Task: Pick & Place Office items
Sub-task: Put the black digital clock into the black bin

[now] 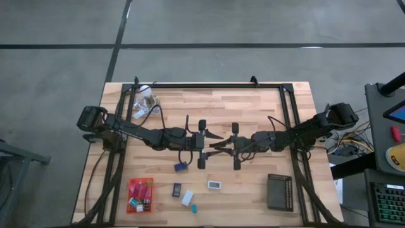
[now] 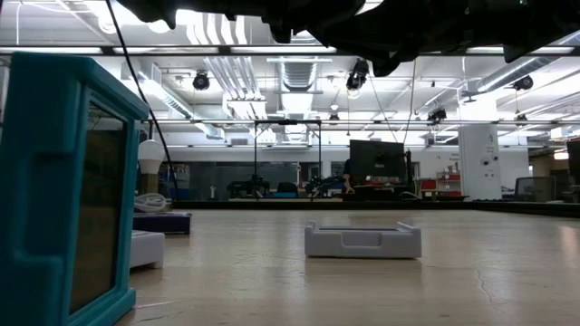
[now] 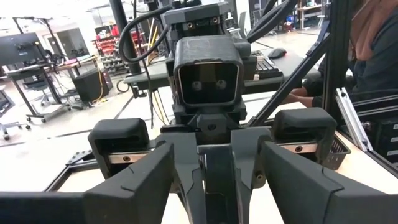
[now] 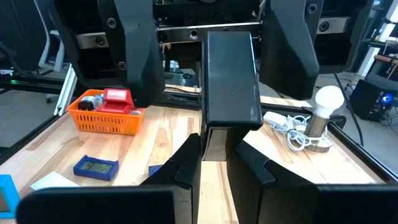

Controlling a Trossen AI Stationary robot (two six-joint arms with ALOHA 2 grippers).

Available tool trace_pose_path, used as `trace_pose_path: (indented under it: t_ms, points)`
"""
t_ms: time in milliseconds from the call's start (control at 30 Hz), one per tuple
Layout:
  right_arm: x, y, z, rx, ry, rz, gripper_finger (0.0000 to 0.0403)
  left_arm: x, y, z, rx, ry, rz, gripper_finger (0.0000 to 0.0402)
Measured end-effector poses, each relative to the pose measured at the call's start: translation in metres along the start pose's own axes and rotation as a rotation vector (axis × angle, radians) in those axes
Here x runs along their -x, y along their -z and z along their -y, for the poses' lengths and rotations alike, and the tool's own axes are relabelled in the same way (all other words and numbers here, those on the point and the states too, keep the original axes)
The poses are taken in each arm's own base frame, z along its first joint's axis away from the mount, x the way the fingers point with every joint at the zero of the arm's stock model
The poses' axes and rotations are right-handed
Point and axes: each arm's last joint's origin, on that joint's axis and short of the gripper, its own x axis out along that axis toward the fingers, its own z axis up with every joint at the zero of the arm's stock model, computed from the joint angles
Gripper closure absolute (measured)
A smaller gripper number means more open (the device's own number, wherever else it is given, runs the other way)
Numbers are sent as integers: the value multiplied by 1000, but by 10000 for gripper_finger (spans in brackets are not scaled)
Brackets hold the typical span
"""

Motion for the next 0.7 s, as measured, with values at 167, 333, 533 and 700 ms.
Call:
trace_pose_path:
  t_ms: [167,333,533,700]
  points:
    - [0,0,0,-8,10,0,351,0,0,0,2,0,1,156]
    - [0,0,0,-10,11,0,351,4,-8,-2,7,-4,20,156]
    - [0,0,0,-13,12,1,351,17,-16,-6,2,-12,-14,156]
    - [0,0,0,-13,11,-1,351,31,-22,-10,-13,-27,-107,156]
